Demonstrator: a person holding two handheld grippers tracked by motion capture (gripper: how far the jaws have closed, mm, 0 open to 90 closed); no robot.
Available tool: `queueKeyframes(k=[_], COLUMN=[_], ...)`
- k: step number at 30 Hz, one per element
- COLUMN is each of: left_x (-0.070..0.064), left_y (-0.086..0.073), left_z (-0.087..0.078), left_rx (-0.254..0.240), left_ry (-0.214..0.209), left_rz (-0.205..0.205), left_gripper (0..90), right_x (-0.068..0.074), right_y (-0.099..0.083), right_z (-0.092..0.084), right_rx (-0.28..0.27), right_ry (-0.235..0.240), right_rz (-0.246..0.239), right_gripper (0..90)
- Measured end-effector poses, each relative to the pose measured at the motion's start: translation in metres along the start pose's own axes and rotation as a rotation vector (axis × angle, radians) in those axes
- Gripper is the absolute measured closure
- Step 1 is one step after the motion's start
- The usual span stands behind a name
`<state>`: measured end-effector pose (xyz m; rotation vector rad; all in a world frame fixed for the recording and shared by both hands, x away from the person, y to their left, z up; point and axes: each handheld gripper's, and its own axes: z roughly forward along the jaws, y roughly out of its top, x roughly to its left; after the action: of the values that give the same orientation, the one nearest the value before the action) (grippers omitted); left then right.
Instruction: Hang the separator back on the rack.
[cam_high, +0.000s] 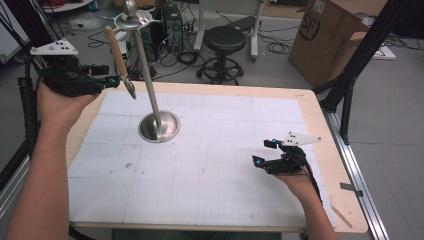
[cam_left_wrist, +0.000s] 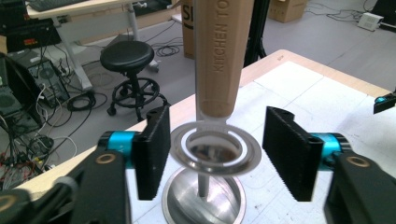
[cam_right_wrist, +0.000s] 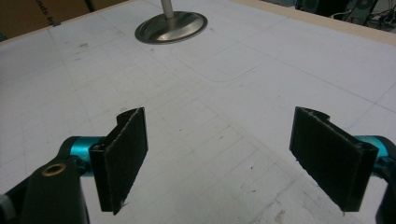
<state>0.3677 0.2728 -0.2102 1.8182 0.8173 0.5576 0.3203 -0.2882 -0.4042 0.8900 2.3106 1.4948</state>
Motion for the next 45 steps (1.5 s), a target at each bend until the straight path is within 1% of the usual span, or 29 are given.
queueKeyframes(k=[3,4,6,7,8,11,13,16,20,21,26,27,33,36,39,43,45], left_x=[-0.006,-0.008,-0.013,-0.015,-0.017,-0.022,-0.025,-0.029,-0.038,-0.040,-0.053,-0.057,-0.071,-0.076,-0.080,-0.084,-0.086], left_y=[-0.002,-0.003,-0.002,-0.002,-0.001,0.000,0.000,0.000,0.000,0.000,-0.004,-0.005,-0.016,-0.023,-0.031,-0.045,-0.053], left_z=[-0.003,-0.004,-0.007,-0.009,-0.011,-0.016,-0.018,-0.018,-0.016,-0.015,-0.009,-0.007,0.006,0.014,0.023,0.034,0.038], left_rx=[-0.015,-0.014,-0.006,-0.008,-0.017,-0.036,-0.038,-0.040,-0.046,-0.047,-0.054,-0.057,-0.053,-0.045,-0.030,-0.006,-0.002], left_ry=[-0.017,-0.027,-0.022,-0.029,-0.041,-0.056,-0.065,-0.094,-0.132,-0.141,-0.192,-0.210,-0.264,-0.281,-0.287,-0.298,-0.299], left_rz=[0.015,0.019,0.039,0.046,0.051,0.061,0.071,0.085,0.105,0.103,0.115,0.120,0.128,0.129,0.129,0.129,0.122], left_gripper=[38.0,37.0,34.6,33.4,33.0,32.6,32.3,31.0,29.0,28.5,26.7,26.5,24.9,23.7,21.4,19.8,18.8], right_x=[0.000,0.000,0.000,0.000,0.000,0.001,0.001,0.001,0.000,0.000,0.001,0.001,0.001,0.001,0.001,0.001,0.000], right_y=[0.000,0.000,0.000,0.000,0.000,0.000,0.000,0.000,0.000,0.000,0.000,0.000,0.000,0.000,0.000,0.000,0.000], right_z=[0.000,0.000,0.000,0.001,0.001,0.002,0.002,0.002,0.001,0.001,0.002,0.002,0.001,0.002,0.002,0.001,0.001], right_rx=[0.002,0.002,0.001,0.003,0.006,0.010,0.009,0.009,0.005,0.005,0.008,0.009,0.008,0.010,0.010,0.009,0.008], right_ry=[0.001,0.000,-0.001,-0.001,0.001,0.002,0.002,0.001,0.002,0.002,0.004,0.004,0.003,0.003,0.003,0.003,0.003], right_rz=[0.000,0.000,0.001,-0.006,-0.002,-0.002,-0.006,-0.003,-0.002,-0.002,0.000,-0.001,-0.001,-0.004,-0.004,-0.005,-0.004], right_gripper=[18.6,18.6,18.6,18.6,18.6,18.6,18.6,18.7,18.6,18.6,18.7,18.7,18.8,18.8,18.8,18.8,18.7])
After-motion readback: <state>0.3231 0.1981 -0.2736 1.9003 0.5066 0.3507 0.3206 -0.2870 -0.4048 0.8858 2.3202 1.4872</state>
